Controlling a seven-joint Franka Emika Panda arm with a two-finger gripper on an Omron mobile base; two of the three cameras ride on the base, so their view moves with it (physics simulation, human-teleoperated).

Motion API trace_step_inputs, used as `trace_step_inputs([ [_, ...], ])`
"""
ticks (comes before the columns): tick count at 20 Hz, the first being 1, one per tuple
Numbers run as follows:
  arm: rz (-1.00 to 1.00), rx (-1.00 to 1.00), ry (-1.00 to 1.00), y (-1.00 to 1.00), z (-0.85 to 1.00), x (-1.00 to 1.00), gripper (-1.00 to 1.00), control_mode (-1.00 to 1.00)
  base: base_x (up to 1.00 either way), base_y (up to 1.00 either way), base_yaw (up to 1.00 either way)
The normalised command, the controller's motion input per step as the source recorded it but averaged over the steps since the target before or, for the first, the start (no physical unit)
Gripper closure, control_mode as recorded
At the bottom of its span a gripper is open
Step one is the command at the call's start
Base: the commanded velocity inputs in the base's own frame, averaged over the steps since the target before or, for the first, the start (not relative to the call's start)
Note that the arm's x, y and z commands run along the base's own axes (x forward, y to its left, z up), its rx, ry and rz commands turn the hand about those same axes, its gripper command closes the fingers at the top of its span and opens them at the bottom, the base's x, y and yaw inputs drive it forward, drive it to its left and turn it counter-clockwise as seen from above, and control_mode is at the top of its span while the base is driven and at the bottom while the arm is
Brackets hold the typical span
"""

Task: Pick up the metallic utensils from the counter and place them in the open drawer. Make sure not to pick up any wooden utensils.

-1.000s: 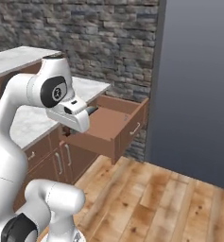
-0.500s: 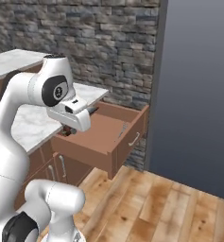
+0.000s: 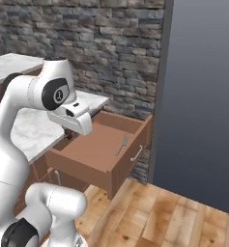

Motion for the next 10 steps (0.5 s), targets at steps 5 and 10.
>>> trace_step_inputs([
  [5, 0.0, 0.0, 0.0, 0.0, 0.0, 0.0, 1.0, 1.0, 0.46, 0.26, 0.0],
  [10, 0.0, 0.0, 0.0, 0.0, 0.0, 0.0, 1.0, 1.0, 0.32, 0.26, 0.0],
])
